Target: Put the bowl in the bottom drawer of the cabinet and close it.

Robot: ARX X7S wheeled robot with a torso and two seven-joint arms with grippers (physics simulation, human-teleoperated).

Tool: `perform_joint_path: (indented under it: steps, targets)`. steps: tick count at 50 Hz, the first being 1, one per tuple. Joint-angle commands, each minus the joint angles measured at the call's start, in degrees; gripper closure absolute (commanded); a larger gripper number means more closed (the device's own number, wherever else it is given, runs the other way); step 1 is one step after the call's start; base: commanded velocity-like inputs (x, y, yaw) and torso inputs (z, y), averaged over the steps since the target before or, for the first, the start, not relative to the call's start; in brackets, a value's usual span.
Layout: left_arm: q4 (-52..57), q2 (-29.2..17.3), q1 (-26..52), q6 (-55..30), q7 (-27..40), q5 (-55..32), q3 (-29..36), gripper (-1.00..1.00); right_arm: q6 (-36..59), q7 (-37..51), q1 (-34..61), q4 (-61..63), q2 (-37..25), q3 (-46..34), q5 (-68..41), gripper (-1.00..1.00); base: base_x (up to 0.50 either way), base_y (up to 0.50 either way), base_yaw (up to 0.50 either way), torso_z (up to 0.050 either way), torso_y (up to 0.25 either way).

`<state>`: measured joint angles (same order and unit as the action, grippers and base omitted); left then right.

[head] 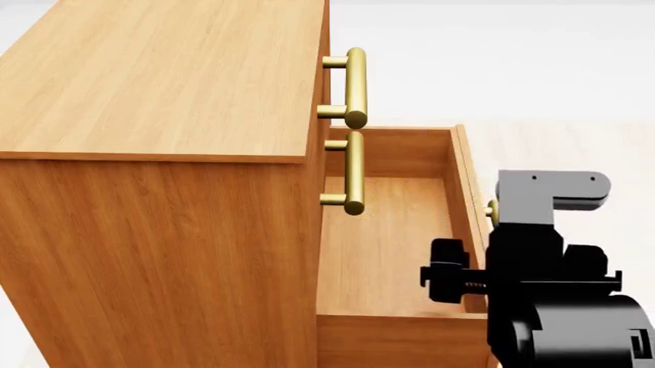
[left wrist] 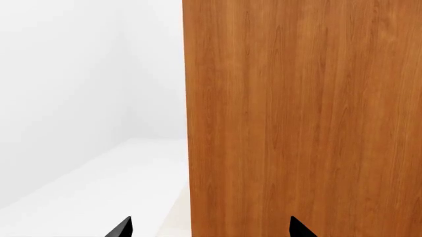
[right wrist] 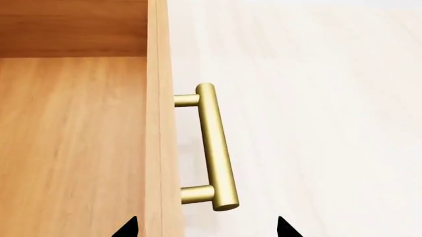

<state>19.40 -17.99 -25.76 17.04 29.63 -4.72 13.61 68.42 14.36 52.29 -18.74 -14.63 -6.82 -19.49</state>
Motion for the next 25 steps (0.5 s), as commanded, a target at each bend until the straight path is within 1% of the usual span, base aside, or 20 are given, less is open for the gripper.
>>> perform_joint_path:
  steps: [1, 14, 20, 25]
  targets:
    - [0.3, -0.4, -0.1, -0.1, 0.3, -0.3, 0.1, -1.0, -1.3, 0.2, -0.1, -1.7, -0.2, -0.1, 0.3, -1.0, 0.0, 0.0, 0.0, 0.0, 0.0]
    - [0.1, -0.5, -0.2, 0.3, 0.7, -0.2, 0.5, -1.0, -2.7, 1.8, 0.1, -4.4, -0.5, 0.6, 1.1, -1.0, 0.0, 0.0, 0.0, 0.0, 0.0]
    - [-0.2, -0.6, 0.0, 0.4, 0.8, -0.4, 0.5, -1.0, -3.9, 1.1, 0.2, -6.4, -0.6, -0.2, 1.4, -1.0, 0.0, 0.0, 0.0, 0.0, 0.0]
    - [-0.3, -0.7, 0.1, 0.4, 0.8, -0.6, 0.6, -1.0, -6.0, 0.8, 0.6, -10.1, -0.5, -0.6, 2.0, -1.0, 0.0, 0.0, 0.0, 0.0, 0.0]
